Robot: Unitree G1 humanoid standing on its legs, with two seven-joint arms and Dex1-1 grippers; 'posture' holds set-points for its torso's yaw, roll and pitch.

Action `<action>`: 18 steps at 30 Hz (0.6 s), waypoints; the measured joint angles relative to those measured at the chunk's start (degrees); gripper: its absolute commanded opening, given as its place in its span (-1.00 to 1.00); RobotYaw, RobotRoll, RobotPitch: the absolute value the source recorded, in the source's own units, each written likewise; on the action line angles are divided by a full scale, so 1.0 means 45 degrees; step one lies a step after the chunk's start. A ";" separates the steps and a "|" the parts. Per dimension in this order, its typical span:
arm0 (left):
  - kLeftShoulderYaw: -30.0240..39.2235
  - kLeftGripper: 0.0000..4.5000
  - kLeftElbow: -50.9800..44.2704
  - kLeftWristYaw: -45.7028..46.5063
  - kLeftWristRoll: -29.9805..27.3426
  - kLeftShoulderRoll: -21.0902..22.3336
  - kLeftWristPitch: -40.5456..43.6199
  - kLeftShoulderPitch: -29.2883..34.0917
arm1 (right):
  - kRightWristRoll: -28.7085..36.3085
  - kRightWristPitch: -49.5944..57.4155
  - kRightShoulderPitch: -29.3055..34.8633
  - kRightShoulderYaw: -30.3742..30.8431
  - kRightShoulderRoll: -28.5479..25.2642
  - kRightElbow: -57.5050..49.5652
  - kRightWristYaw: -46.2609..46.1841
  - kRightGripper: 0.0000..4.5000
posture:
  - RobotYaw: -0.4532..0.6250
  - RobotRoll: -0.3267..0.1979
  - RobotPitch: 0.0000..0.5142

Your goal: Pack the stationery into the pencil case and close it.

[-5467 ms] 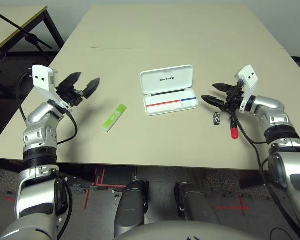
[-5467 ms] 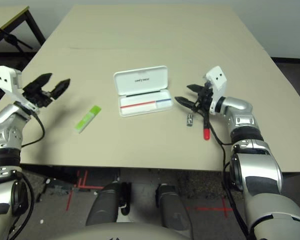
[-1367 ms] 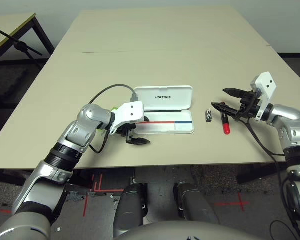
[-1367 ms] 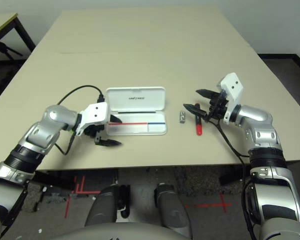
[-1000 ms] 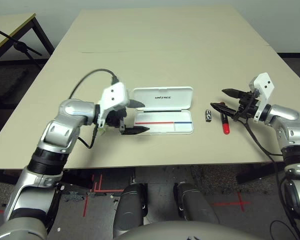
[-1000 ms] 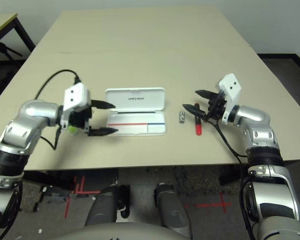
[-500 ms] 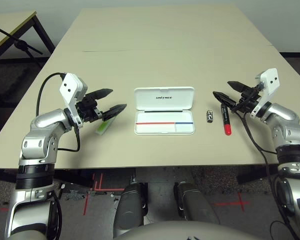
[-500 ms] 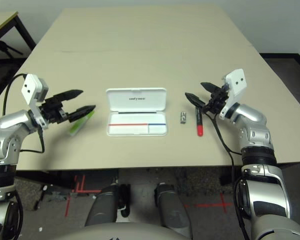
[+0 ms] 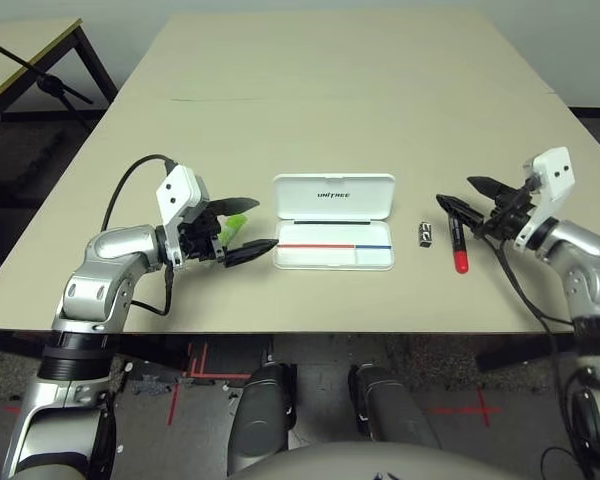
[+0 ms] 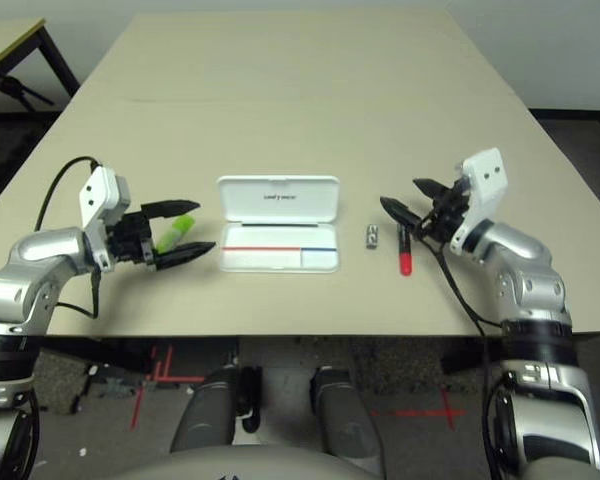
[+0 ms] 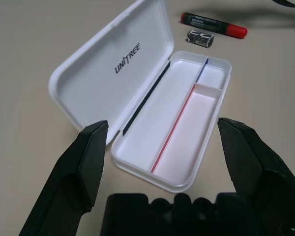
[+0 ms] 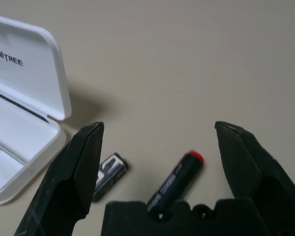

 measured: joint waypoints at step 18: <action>-0.1035 0.99 0.0037 -0.0246 0.0119 -0.0043 -0.0540 -0.0588 | 0.0076 0.3195 0.2542 -0.0755 0.2711 -0.5054 -0.5849 1.00 | -0.41 0.25 -0.38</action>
